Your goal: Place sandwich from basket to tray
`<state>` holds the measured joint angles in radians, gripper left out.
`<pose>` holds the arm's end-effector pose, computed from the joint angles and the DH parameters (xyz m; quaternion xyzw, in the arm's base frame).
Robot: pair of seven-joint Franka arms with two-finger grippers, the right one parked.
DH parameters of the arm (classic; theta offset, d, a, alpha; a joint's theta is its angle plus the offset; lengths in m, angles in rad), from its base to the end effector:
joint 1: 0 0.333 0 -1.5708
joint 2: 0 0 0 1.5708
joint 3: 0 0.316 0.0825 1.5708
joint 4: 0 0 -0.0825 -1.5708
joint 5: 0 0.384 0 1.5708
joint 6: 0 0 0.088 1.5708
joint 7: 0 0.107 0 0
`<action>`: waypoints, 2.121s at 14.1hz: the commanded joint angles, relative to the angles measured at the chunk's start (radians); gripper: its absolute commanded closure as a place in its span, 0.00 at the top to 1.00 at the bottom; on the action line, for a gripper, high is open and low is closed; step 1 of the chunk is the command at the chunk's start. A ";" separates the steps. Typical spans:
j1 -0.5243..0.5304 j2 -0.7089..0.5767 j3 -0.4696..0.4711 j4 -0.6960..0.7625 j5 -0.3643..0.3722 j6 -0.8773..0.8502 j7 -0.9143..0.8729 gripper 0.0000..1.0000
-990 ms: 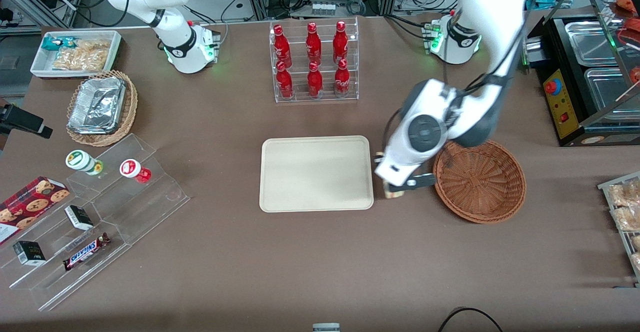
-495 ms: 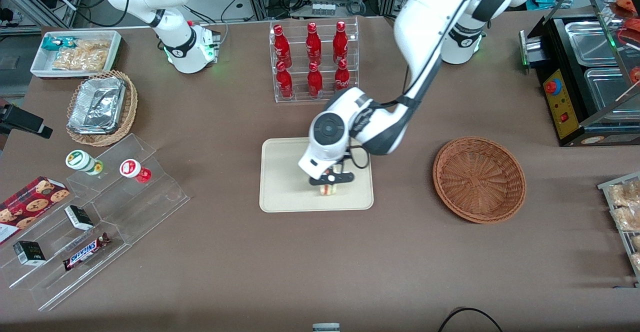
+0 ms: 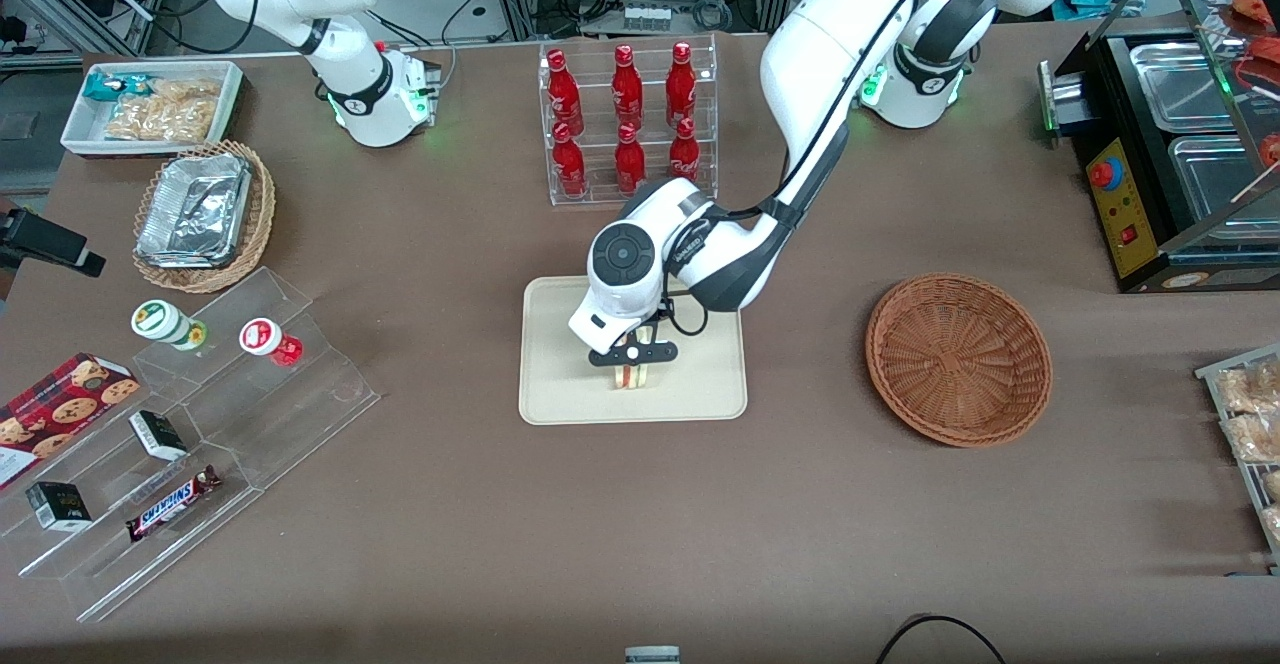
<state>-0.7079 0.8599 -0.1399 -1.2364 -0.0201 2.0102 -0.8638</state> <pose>0.5123 -0.5421 0.2455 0.9967 0.0345 -0.0731 0.0115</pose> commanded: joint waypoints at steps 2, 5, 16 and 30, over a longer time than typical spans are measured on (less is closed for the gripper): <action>-0.018 0.037 0.014 0.035 0.012 0.010 -0.009 0.17; -0.018 0.034 0.013 0.034 0.005 0.013 -0.029 0.99; 0.002 -0.277 0.080 -0.105 0.016 -0.300 -0.143 1.00; 0.526 -0.788 0.086 -0.480 0.009 -0.513 0.560 1.00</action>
<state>-0.2683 0.1513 -0.0345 -1.6864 -0.0100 1.5399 -0.3859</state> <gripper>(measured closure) 0.000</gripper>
